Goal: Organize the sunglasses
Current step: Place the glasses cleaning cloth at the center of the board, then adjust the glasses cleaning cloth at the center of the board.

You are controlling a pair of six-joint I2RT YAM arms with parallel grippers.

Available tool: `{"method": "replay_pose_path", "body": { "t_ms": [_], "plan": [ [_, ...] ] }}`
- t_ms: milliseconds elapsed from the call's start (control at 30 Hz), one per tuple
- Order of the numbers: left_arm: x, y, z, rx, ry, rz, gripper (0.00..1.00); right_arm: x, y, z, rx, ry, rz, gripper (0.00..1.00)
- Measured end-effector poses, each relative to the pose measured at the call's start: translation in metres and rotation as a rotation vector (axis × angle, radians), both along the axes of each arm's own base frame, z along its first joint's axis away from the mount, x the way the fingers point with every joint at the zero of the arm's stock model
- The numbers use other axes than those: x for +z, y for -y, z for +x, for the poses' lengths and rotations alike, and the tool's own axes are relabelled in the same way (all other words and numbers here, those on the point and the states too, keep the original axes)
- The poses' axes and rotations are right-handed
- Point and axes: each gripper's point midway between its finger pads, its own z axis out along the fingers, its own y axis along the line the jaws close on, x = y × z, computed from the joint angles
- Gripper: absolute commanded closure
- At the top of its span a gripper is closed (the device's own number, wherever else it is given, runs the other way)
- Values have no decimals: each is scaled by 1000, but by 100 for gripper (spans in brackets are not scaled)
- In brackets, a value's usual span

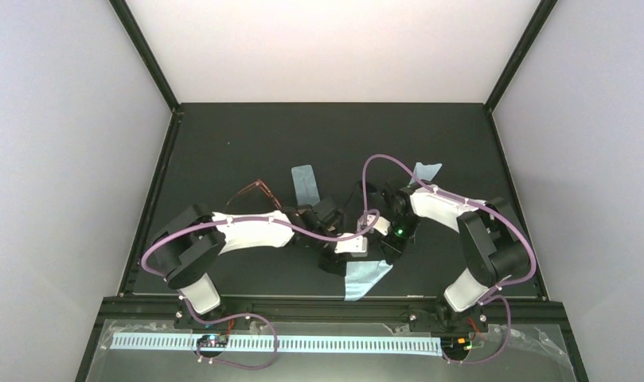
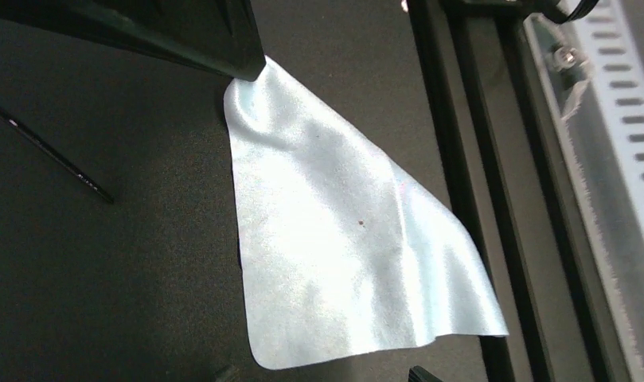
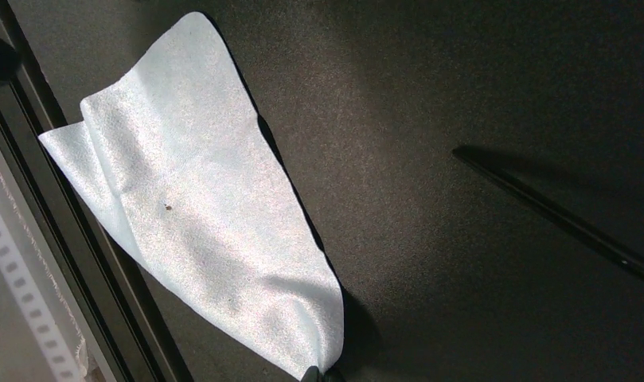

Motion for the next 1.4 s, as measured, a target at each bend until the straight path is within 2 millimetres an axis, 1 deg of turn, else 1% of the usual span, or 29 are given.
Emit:
{"method": "replay_pose_path", "body": {
  "t_ms": [233, 367, 600, 800, 900, 1000, 1233, 1333, 1400],
  "plan": [
    [-20, 4, -4, -32, 84, 60, 46, 0, 0, 0, 0, -2, -1, 99],
    [-26, 6, -4, -45, 109, 79, 47, 0, 0, -1, 0, -3, -1, 99],
    [-29, 13, -3, -73, 152, 87, 58, 0, 0, -1, 3, -6, 0, 99],
    [-31, 14, -3, -83, 192, 99, 66, 1, 0, -2, 4, -6, 1, 99],
    [-31, 15, -4, -87, 196, 102, 70, 1, 0, -2, 6, -6, 3, 99],
    [-31, 15, -6, -91, 196, 102, 78, 1, 0, -2, 9, -5, 4, 99],
    [-31, 16, -8, -87, 191, 102, 85, 1, -1, -2, 12, -7, 10, 99],
    [-31, 17, -7, -75, 190, 102, 89, 1, -1, -2, 12, -7, 12, 99],
    [-31, 17, -6, -66, 189, 104, 94, 1, -1, -2, 13, -8, 13, 99]
  ]
}}
